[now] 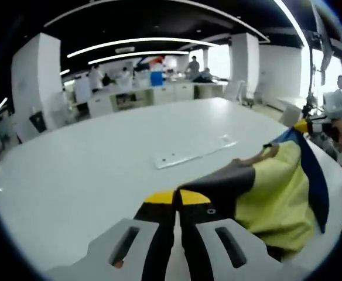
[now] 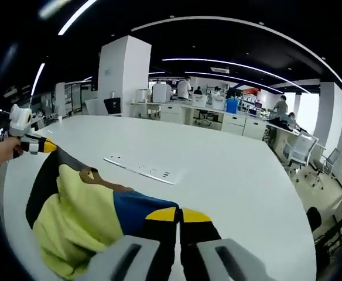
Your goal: Fold the garment on the visible template until the final outline fits inside the template.
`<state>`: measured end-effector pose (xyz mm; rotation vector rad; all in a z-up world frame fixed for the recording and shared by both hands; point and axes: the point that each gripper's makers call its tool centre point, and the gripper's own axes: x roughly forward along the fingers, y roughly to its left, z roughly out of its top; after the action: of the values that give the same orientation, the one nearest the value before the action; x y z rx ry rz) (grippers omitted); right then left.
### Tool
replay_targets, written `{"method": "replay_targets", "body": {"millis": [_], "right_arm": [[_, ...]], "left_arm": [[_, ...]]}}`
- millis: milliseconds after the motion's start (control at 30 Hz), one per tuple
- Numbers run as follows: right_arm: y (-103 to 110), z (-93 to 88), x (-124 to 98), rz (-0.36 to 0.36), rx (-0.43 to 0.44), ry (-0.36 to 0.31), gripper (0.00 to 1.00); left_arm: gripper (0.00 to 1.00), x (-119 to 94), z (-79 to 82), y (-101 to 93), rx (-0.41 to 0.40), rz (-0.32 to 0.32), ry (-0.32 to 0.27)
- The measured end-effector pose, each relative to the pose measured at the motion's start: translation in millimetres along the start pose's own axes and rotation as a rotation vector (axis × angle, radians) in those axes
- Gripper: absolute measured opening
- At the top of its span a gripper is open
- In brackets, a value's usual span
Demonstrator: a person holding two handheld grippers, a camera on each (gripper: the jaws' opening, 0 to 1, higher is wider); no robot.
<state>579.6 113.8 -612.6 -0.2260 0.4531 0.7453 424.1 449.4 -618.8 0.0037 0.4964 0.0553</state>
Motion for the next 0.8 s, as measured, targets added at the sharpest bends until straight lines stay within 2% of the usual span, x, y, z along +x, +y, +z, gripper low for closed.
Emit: {"method": "replay_targets", "body": {"millis": [267, 367, 567, 667, 733, 800], "right_arm": [[-8, -15.3, 33, -0.029, 0.003, 0.054, 0.0], [-13, -23.8, 45, -0.025, 0.054, 0.08, 0.0], [-17, -38.2, 65, -0.04, 0.084, 0.123, 0.0], [-16, -47.7, 72, -0.039, 0.086, 0.159, 0.0], [-15, -51.1, 75, -0.038, 0.08, 0.172, 0.0], [-15, -51.7, 78, -0.039, 0.06, 0.179, 0.0]], "left_arm": [[0.0, 33, -19.2, 4.6, 0.005, -0.021, 0.084], [0.0, 49, -24.4, 3.9, 0.003, -0.041, 0.104], [0.0, 67, -39.5, 6.9, -0.021, -0.049, 0.176], [0.0, 74, -49.0, 9.6, 0.002, -0.045, 0.23], [0.0, 78, -51.4, 9.6, 0.069, -0.061, 0.249], [0.0, 81, -52.9, 9.9, 0.08, -0.062, 0.263]]}}
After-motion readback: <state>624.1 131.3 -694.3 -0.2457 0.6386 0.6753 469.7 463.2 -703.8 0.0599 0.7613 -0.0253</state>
